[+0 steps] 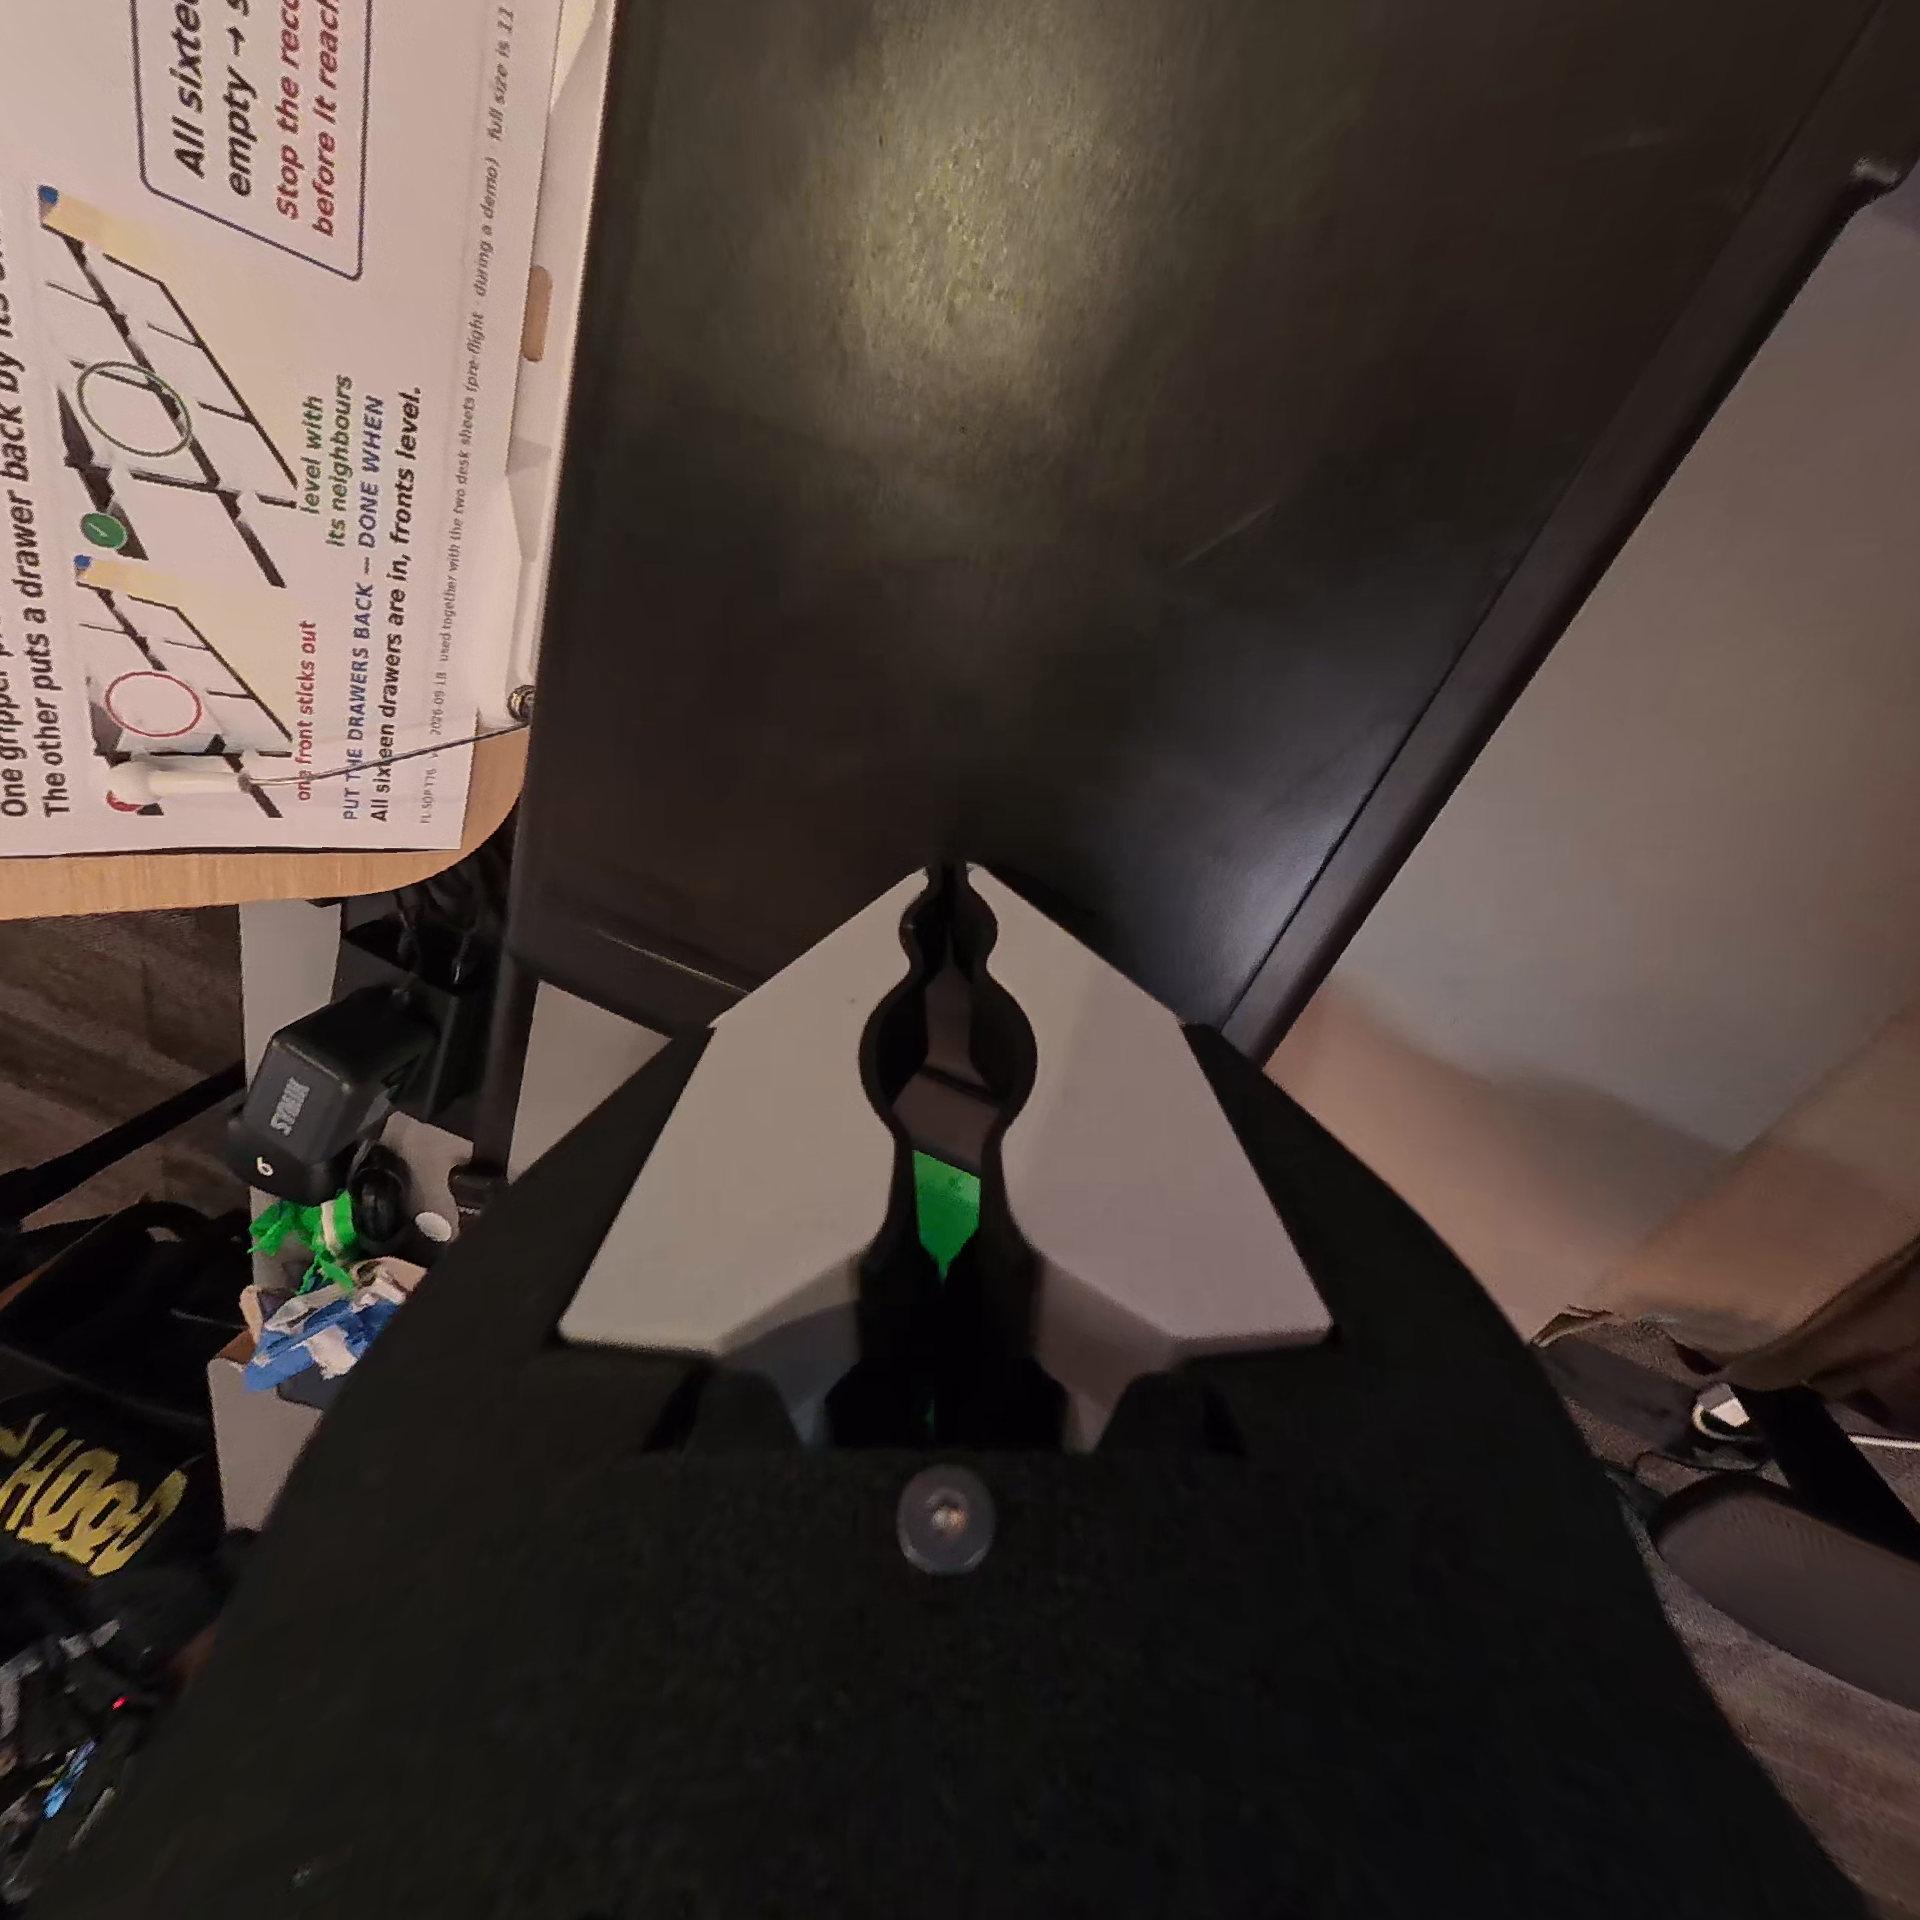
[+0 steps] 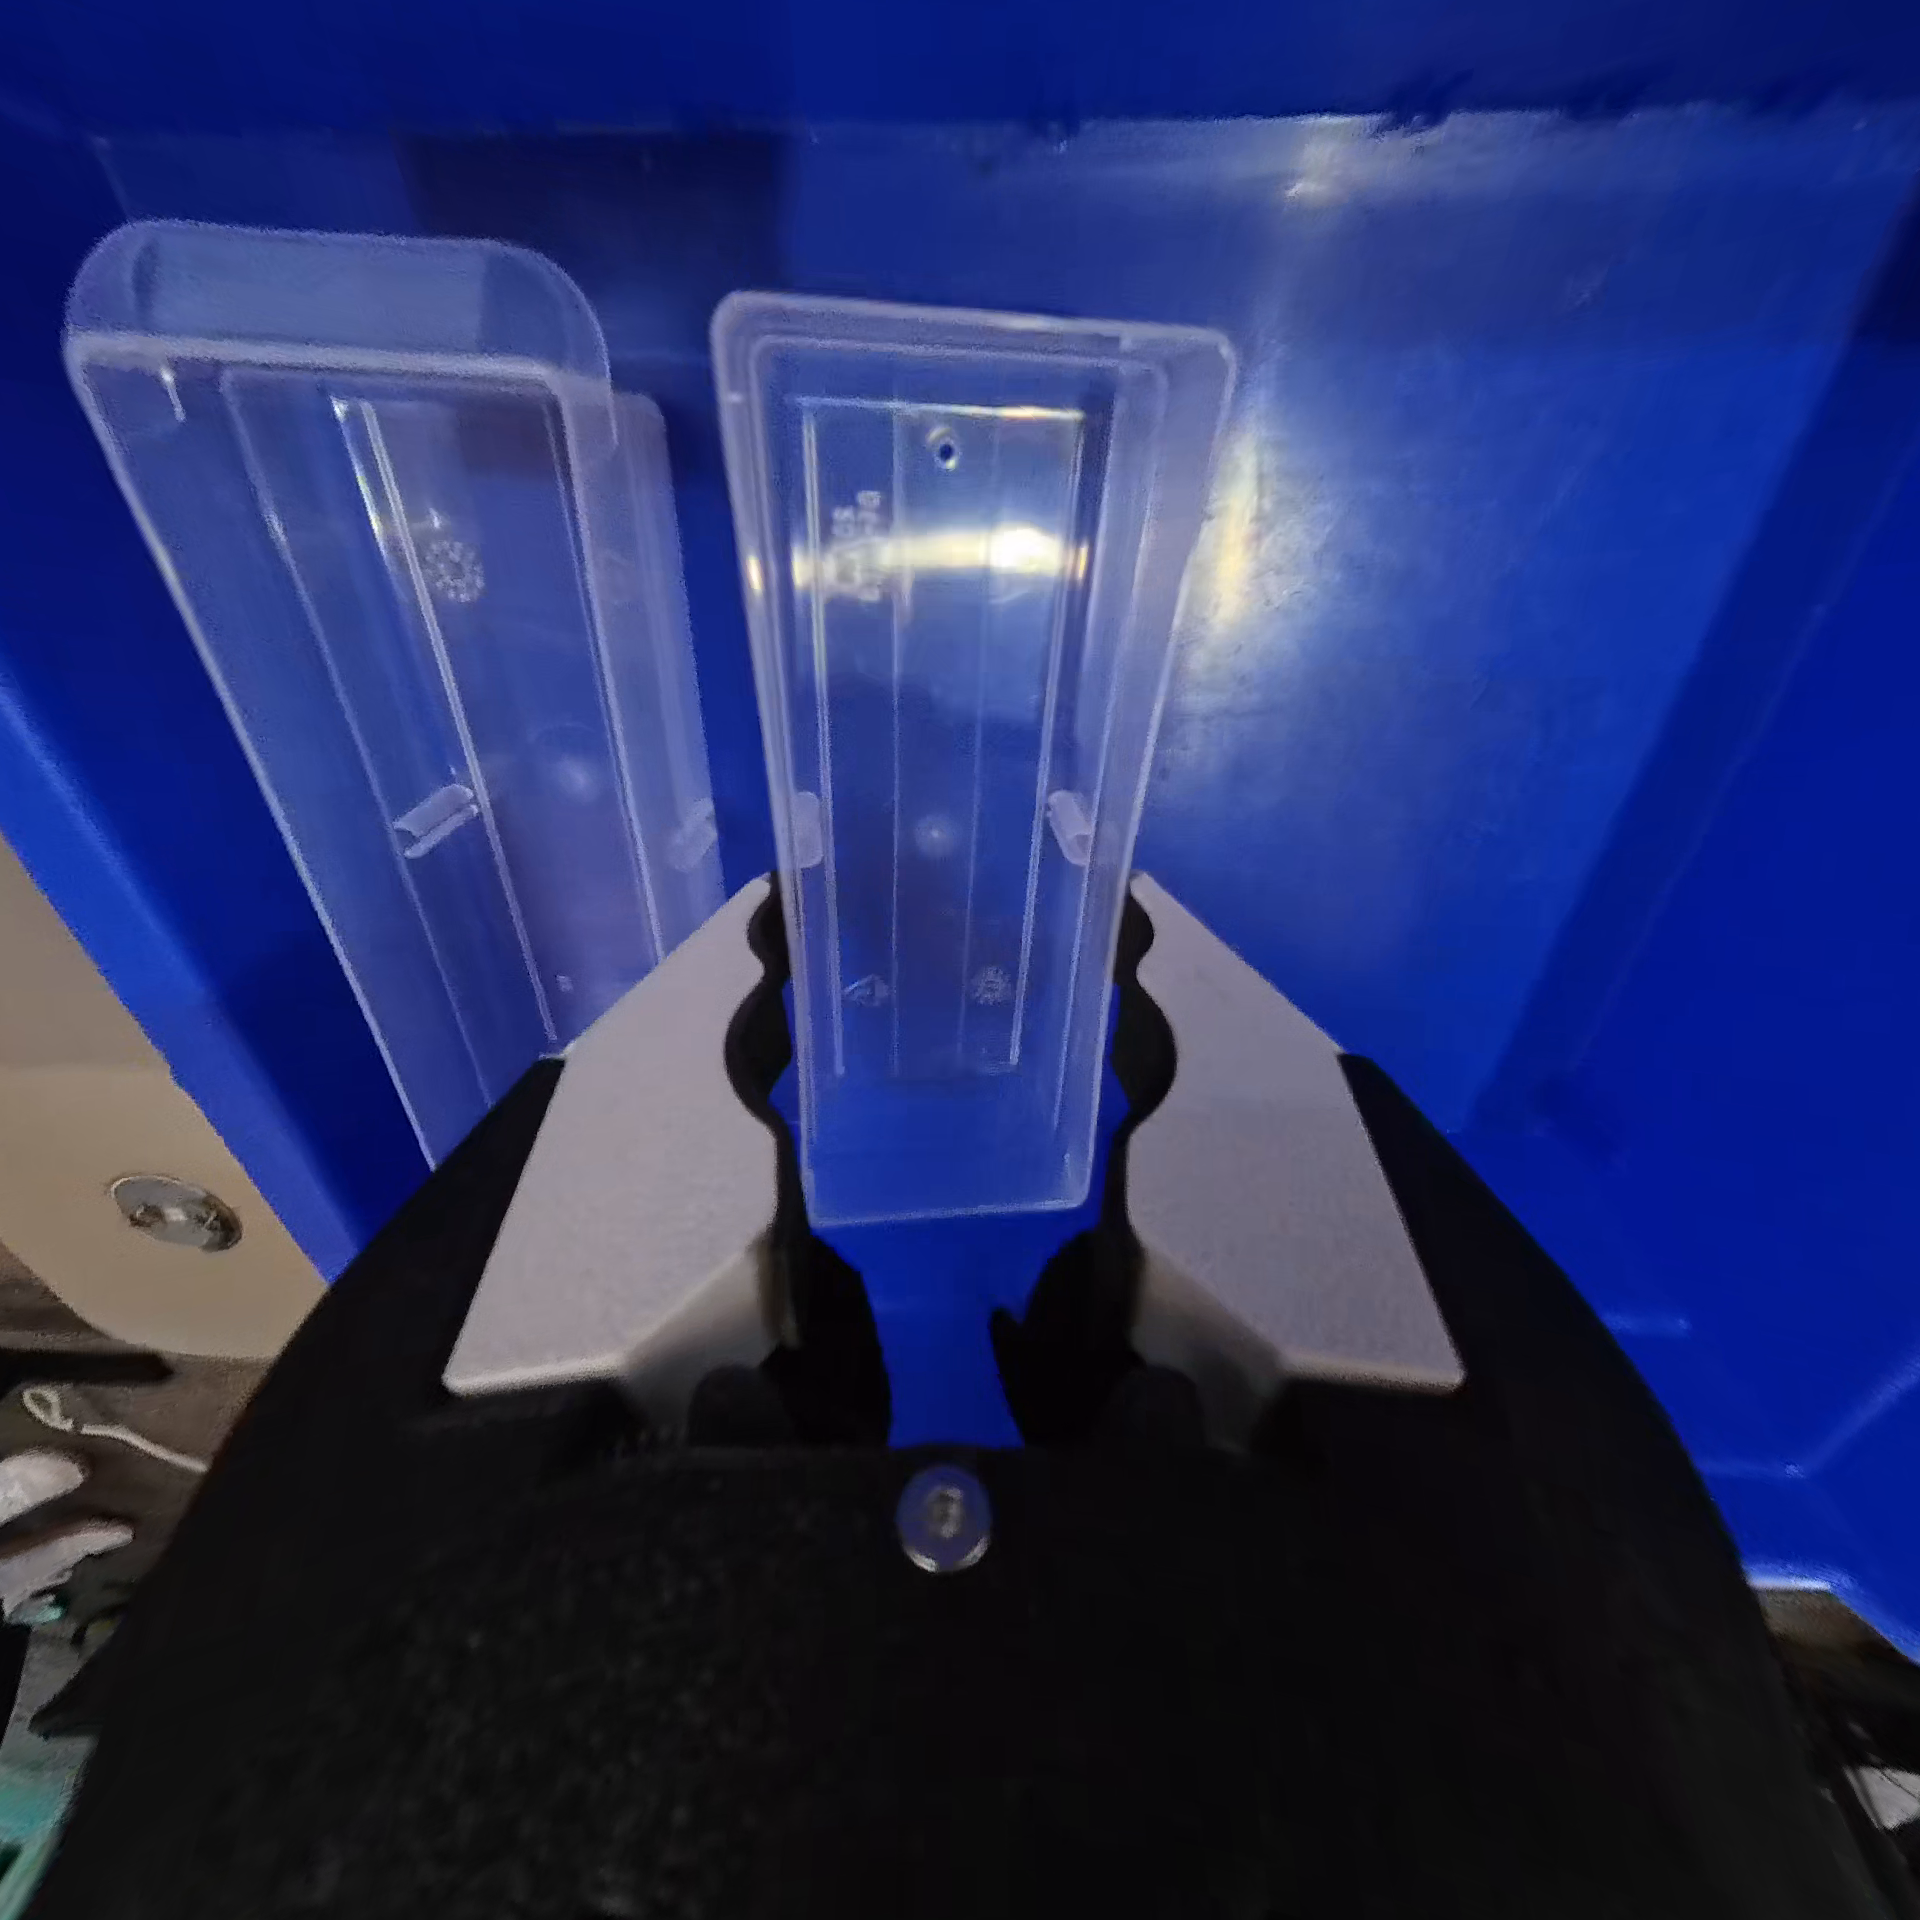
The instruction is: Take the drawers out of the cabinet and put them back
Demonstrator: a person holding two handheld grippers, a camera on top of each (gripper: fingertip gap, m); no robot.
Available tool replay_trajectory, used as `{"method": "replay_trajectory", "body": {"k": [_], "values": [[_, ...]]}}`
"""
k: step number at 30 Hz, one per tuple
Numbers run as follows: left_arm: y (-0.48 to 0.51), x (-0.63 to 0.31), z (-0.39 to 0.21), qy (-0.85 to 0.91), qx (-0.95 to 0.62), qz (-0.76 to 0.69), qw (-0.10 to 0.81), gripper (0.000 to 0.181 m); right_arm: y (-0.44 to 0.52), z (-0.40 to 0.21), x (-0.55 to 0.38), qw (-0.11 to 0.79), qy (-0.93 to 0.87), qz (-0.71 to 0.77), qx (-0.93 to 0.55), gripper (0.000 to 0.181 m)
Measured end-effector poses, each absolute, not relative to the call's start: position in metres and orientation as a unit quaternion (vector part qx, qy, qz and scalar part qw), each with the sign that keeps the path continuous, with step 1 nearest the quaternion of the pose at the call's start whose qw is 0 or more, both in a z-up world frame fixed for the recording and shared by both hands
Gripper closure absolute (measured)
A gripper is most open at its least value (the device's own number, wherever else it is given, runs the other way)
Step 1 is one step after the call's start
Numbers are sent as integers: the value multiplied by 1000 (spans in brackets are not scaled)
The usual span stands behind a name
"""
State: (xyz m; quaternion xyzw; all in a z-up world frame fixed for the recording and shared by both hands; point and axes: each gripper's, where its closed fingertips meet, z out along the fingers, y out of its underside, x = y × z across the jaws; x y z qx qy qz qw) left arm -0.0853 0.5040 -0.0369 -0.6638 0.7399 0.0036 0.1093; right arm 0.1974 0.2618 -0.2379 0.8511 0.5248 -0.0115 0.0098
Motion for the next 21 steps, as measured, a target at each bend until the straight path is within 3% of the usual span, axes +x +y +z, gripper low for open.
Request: {"method": "replay_trajectory", "body": {"k": [10, 21], "values": [[504, -85, -37, 742, -661, 21, 109, 181, 254, -236, 200, -12, 519, 38, 854, 117], [504, -85, -37, 744, -659, 36, 102, 181, 245, -185, 201, -69, 512, 84, 852, 118]]}}
